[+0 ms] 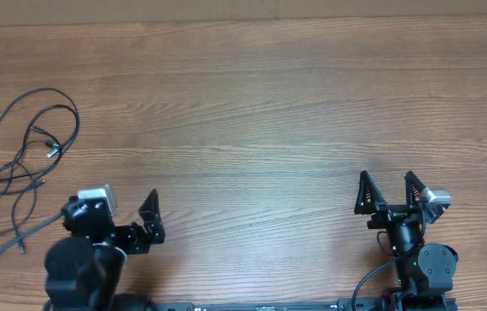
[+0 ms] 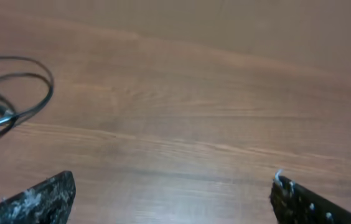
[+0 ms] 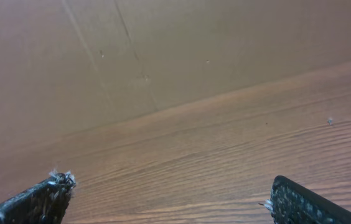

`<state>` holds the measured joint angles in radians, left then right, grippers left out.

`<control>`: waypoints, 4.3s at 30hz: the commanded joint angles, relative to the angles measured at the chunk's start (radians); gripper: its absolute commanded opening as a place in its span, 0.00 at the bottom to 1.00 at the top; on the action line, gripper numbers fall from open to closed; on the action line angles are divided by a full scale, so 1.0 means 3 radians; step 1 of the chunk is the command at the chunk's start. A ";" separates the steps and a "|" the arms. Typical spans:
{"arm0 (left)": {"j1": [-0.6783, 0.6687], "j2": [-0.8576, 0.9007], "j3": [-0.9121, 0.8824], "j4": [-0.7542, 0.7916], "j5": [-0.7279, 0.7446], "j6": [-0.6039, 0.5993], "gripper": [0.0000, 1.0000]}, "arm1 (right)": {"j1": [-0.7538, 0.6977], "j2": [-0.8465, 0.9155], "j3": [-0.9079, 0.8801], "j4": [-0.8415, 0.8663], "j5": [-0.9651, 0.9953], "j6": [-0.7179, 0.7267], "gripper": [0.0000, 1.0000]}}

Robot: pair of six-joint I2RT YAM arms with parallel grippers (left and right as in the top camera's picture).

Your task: Untangle cables

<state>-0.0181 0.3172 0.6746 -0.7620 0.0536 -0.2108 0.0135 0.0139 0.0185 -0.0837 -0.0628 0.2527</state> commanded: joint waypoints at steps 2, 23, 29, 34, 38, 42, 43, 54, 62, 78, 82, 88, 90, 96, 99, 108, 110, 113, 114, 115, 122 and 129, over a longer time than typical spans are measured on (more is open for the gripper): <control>0.0009 -0.0429 -0.0601 0.0535 0.0121 -0.0050 0.99 | -0.0015 -0.0023 -0.0034 0.0010 0.0031 -0.0024 1.00; 0.0013 -0.1047 -0.2233 0.3112 0.0056 0.0233 1.00 | -0.0015 -0.0023 -0.0034 0.0010 0.0031 -0.0024 1.00; 0.0013 -0.1047 -0.2233 0.2641 0.0056 0.0230 1.00 | -0.0015 -0.0023 -0.0034 0.0010 0.0031 -0.0024 1.00; 0.0013 -0.1047 -0.2233 0.2296 0.0034 0.0230 1.00 | -0.0015 -0.0023 -0.0034 0.0010 0.0031 -0.0024 1.00; 0.0013 -0.1045 -0.2233 0.2295 0.0031 0.0230 1.00 | -0.0015 -0.0023 -0.0034 0.0010 0.0031 -0.0024 1.00; 0.0013 -0.1043 -0.2233 0.2295 0.0029 0.0230 1.00 | -0.0015 -0.0023 -0.0034 0.0010 0.0031 -0.0024 1.00; 0.0013 -0.1043 -0.2233 0.2295 0.0031 0.0230 0.99 | -0.0015 -0.0023 -0.0034 0.0010 0.0029 -0.0024 1.00; 0.0013 -0.1043 -0.2233 0.2295 0.0031 0.0230 1.00 | -0.0015 -0.0023 -0.0034 0.0010 0.0031 -0.0024 1.00; 0.0013 -0.1043 -0.2233 0.2295 0.0031 0.0230 1.00 | -0.0015 -0.0023 -0.0034 0.0010 0.0031 -0.0024 1.00; 0.0013 -0.1043 -0.2233 0.2295 0.0031 0.0230 0.99 | -0.0015 -0.0023 -0.0034 0.0010 0.0031 -0.0024 1.00; 0.0013 -0.1043 -0.2233 0.2295 0.0031 0.0230 1.00 | -0.0015 -0.0023 -0.0034 0.0010 0.0031 -0.0024 1.00; 0.0013 -0.1043 -0.2233 0.2295 0.0031 0.0230 1.00 | -0.0015 -0.0023 -0.0034 0.0010 0.0031 -0.0024 1.00; 0.0013 -0.1043 -0.2233 0.2295 0.0031 0.0230 0.99 | -0.0015 -0.0023 -0.0034 0.0010 0.0031 -0.0024 1.00; 0.0013 -0.1043 -0.2233 0.2295 0.0031 0.0230 1.00 | -0.0015 -0.0023 -0.0034 0.0010 0.0029 -0.0024 1.00; 0.0013 -0.1043 -0.2233 0.2295 0.0031 0.0230 1.00 | -0.0015 -0.0023 -0.0034 0.0010 0.0031 -0.0024 1.00; 0.0013 -0.1043 -0.2233 0.2295 0.0031 0.0230 1.00 | -0.0015 -0.0023 -0.0034 0.0010 0.0031 -0.0024 1.00; 0.0013 -0.1043 -0.2233 0.2295 0.0029 0.0230 1.00 | -0.0015 -0.0023 -0.0034 0.0010 0.0031 -0.0024 1.00; 0.0013 -0.1043 -0.2233 0.2295 0.0031 0.0230 0.99 | -0.0015 -0.0023 -0.0034 0.0010 0.0031 -0.0024 1.00; 0.0013 -0.1043 -0.2233 0.2295 0.0031 0.0230 1.00 | -0.0015 -0.0023 -0.0034 0.0010 0.0031 -0.0024 1.00; 0.0013 -0.1043 -0.2233 0.2295 0.0031 0.0230 1.00 | -0.0015 -0.0023 -0.0034 0.0010 0.0031 -0.0024 1.00; 0.0013 -0.1043 -0.2233 0.2295 0.0031 0.0230 0.99 | -0.0015 -0.0023 -0.0034 0.0010 0.0029 -0.0024 1.00; 0.0013 -0.1043 -0.2233 0.2295 0.0031 0.0230 1.00 | -0.0015 -0.0023 -0.0034 0.0010 0.0031 -0.0024 1.00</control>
<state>-0.0181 0.0128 0.0082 -0.0700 0.0704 -0.1562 0.0135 0.0139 0.0185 -0.0834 -0.0628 0.2531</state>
